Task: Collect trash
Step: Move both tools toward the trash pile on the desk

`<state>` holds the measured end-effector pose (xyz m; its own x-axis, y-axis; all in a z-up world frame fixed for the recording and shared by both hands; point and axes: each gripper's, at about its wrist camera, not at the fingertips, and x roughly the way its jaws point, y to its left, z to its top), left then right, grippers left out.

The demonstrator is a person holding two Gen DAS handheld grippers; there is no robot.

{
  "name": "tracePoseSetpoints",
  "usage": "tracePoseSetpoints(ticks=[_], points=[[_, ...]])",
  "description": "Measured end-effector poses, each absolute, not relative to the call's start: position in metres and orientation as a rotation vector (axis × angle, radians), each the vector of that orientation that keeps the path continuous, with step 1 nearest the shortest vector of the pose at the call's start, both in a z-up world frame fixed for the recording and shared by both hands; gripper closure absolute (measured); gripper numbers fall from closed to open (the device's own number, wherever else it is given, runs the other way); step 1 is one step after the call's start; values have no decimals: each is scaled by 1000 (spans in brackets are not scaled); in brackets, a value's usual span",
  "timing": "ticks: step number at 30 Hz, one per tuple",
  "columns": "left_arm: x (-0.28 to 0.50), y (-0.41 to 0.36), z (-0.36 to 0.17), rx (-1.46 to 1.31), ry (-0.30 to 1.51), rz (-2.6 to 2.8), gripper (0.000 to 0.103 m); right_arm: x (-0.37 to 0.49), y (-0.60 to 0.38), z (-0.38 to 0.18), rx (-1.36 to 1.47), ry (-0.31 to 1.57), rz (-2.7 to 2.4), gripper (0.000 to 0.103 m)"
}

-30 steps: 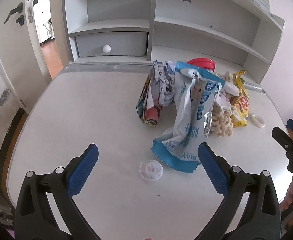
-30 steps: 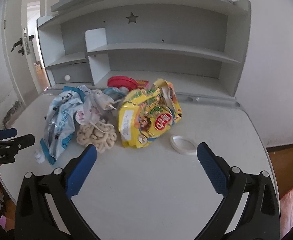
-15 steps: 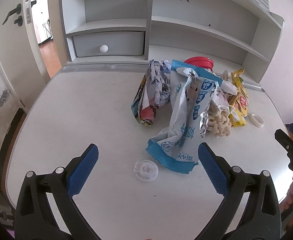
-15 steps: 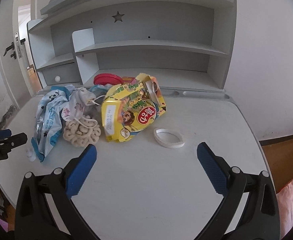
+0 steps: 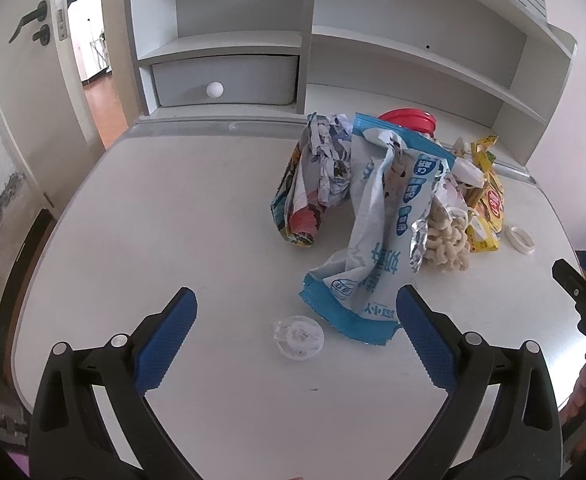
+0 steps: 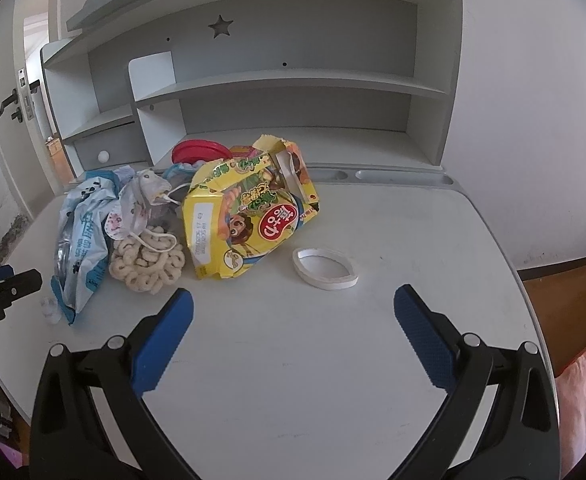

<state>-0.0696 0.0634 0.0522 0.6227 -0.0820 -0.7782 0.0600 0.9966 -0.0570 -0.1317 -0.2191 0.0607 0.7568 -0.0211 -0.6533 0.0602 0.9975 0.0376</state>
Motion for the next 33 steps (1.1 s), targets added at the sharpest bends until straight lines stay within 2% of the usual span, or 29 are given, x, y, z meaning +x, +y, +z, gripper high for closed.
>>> tracePoseSetpoints(ticks=[33], points=[[-50,38,35,-15,944,-126,6,-118,-245,36,88,775,-55,6]])
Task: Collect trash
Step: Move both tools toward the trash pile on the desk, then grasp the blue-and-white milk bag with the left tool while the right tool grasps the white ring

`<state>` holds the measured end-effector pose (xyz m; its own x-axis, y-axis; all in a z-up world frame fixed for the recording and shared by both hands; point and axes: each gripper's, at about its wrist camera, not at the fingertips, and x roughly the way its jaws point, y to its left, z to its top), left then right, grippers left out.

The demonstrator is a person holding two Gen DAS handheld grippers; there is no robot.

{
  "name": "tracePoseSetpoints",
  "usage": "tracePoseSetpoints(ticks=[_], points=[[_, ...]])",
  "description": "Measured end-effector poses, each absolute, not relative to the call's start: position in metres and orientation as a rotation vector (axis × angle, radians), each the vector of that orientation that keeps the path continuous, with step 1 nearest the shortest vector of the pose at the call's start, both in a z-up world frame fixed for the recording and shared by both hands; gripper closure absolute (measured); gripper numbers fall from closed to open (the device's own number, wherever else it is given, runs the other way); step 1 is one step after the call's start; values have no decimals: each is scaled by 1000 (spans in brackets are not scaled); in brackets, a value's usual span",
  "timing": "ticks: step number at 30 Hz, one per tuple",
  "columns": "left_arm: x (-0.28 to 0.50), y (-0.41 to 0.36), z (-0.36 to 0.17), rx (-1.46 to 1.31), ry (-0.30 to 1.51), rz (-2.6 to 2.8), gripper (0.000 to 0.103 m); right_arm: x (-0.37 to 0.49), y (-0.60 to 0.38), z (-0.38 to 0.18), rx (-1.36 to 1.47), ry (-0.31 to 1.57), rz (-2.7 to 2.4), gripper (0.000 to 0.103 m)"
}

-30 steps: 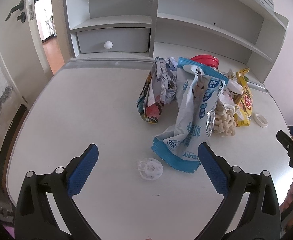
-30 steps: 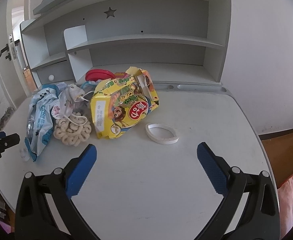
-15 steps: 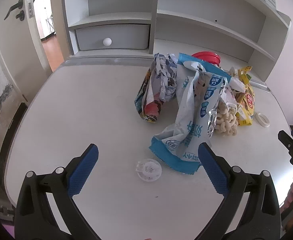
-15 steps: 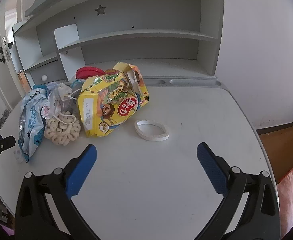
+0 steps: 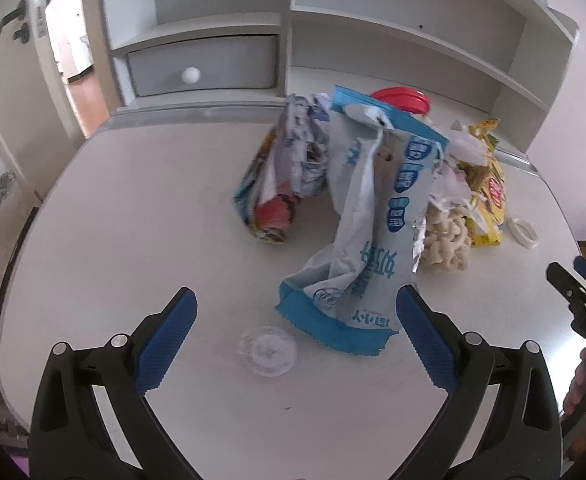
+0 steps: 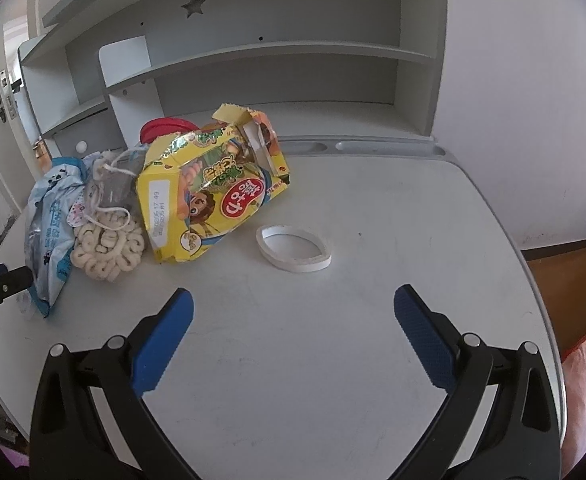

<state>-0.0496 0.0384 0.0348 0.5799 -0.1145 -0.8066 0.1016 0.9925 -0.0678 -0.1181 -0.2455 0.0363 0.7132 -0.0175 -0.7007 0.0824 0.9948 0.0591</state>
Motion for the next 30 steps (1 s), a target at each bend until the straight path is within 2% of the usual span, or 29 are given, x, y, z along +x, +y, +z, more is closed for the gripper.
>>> tracePoseSetpoints(ticks=[10,15,22,24,26,27,28,30], points=[[-44,17,40,-2,922,-208,6,-94,-260,29,134,831,29,6],[-56,17,51,-6,932,-239,6,-76,-264,29,77,849,82,6],[-42,-7,35,42,950,-203,8,-52,-266,25,4,881,173,6],[-37,-13,30,45,957,-197,14,-48,-266,24,-14,895,189,13],[-30,-14,26,46,972,-186,32,-43,-266,19,-17,923,216,24],[-28,-13,24,36,981,-191,35,-43,-265,19,-28,917,225,27],[-26,-12,22,28,989,-191,44,-44,-263,18,-50,912,233,32],[-26,-9,22,23,976,-184,52,-47,-261,18,-99,903,226,49]])
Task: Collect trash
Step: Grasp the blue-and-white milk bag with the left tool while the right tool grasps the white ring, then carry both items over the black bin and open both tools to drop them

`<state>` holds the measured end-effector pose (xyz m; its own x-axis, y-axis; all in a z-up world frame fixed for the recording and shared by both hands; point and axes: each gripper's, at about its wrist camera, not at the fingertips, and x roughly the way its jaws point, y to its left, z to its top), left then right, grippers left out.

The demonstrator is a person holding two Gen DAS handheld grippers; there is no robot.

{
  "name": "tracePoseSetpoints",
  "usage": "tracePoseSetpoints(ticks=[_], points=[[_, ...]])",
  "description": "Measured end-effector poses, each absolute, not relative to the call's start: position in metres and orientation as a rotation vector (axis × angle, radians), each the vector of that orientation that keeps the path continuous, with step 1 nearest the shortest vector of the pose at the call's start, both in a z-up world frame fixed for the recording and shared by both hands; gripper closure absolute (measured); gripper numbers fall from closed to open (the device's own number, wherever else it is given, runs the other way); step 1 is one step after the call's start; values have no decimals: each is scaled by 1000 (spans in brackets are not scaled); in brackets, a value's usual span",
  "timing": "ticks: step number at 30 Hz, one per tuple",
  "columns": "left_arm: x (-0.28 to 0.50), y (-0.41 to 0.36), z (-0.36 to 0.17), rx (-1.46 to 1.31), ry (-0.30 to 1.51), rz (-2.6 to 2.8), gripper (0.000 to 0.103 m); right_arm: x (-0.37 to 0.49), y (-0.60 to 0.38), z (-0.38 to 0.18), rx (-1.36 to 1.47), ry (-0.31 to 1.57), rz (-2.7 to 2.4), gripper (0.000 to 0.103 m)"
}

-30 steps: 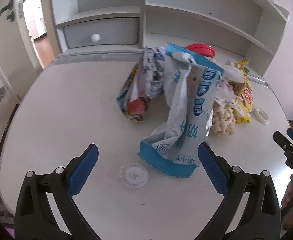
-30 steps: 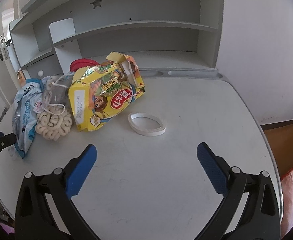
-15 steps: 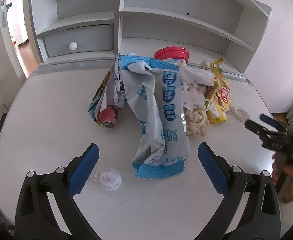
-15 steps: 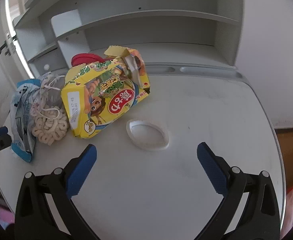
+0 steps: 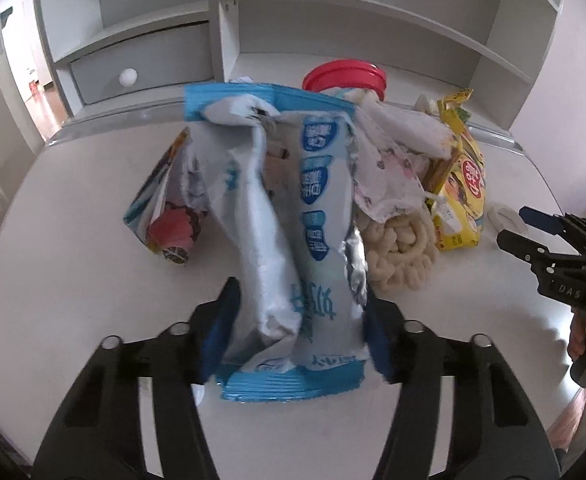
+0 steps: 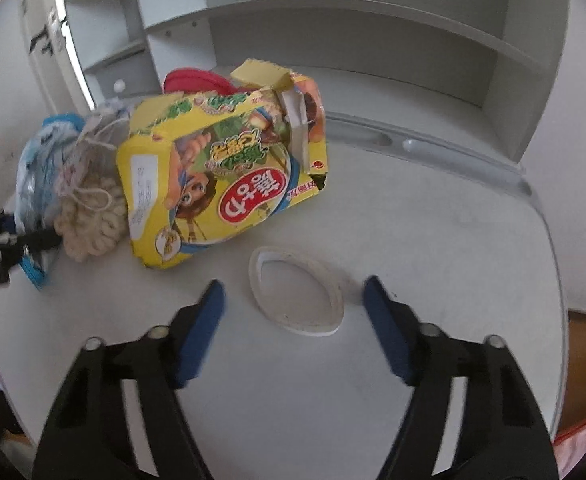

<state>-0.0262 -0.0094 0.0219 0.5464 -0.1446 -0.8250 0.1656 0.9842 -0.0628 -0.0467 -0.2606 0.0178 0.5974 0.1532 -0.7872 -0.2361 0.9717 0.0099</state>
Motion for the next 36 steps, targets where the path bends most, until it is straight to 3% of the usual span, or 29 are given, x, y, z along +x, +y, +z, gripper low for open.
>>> tracePoseSetpoints(ticks=[1,2,6,24,29,36], points=[[-27,-9,23,25,969,-186,58,-49,-259,19,-98,891,249,59],[-28,-7,25,24,959,-186,65,-52,-258,19,-87,891,262,59],[-29,-3,27,12,953,-176,73,-59,-250,21,-95,886,281,61],[-71,32,70,-16,822,-113,75,-95,-265,33,27,823,227,63],[-70,-43,92,49,806,-343,75,-115,-293,48,99,780,205,63],[-112,-241,106,206,769,-850,75,-230,-409,92,191,711,3,63]])
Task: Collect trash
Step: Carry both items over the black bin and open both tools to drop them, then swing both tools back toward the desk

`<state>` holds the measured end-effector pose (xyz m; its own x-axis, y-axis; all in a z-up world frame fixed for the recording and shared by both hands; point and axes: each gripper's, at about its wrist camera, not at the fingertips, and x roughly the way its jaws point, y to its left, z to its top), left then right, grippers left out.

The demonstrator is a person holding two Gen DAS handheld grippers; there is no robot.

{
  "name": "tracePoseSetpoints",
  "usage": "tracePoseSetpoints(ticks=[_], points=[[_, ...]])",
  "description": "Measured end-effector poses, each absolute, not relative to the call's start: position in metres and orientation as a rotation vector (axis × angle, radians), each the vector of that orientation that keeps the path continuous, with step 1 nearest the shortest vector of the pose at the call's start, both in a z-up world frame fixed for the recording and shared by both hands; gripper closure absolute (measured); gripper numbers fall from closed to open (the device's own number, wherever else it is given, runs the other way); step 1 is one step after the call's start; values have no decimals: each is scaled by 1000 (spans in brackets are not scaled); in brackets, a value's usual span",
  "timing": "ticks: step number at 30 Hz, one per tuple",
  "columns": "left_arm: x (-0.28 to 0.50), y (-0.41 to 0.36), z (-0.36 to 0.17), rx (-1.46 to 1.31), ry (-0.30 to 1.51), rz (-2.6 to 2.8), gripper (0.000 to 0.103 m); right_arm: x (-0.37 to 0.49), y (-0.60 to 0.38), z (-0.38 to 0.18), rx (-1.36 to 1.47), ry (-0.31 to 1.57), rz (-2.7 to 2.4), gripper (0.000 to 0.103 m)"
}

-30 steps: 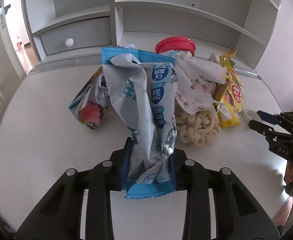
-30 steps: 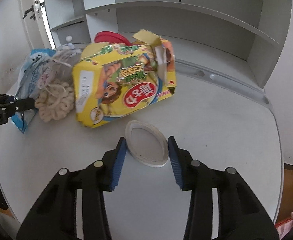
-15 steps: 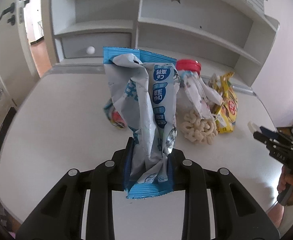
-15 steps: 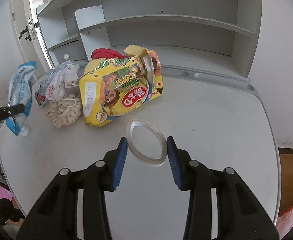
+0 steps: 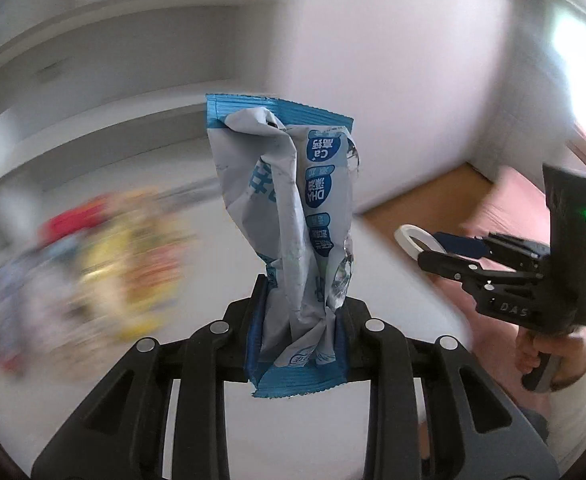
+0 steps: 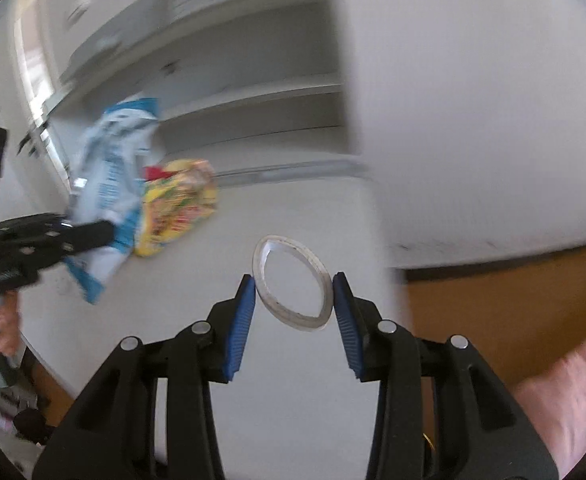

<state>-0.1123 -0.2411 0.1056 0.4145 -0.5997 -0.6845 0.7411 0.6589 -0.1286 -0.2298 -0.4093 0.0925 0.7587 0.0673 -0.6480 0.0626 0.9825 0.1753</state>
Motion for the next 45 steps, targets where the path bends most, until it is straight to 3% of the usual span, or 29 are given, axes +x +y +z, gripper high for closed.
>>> tracePoseSetpoints(ticks=[5,11,14,19,24,25,27,28,29,30,35,38,41,45], points=[[-178,-357,76,321,825,-1124,75,-329,-500,67,306,801,-188,63],[-244,-452,-29,484,1031,-1230,75,-378,-558,-57,490,1059,-180,63],[-251,-471,-92,568,1137,-1191,75,-380,-567,-128,526,1182,-158,63],[-239,-478,-173,618,1325,-1090,75,-377,-573,-196,613,1272,-136,63],[-245,-475,-188,640,1364,-1060,74,-380,-576,-215,686,1275,-101,63],[-245,-476,-188,641,1356,-1051,70,-380,-576,-217,708,1270,-92,63],[-247,-473,-185,641,1325,-1043,41,-378,-583,-224,724,1273,-73,58],[-252,-471,-186,634,1312,-1041,20,-378,-586,-225,734,1272,-68,33],[-253,-468,-184,639,1284,-1021,15,-378,-587,-224,747,1270,-79,19],[-254,-469,-184,630,1277,-1031,13,-381,-590,-222,757,1257,-99,16],[-268,-471,-175,611,1273,-1122,11,-400,-618,-208,799,1202,-218,15],[-287,-474,-143,592,1188,-1210,11,-416,-630,-157,659,1081,-432,15],[-308,-467,-72,504,1004,-1340,11,-435,-620,-76,417,872,-634,6],[-303,-436,8,390,754,-1376,10,-461,-592,9,223,510,-830,6]])
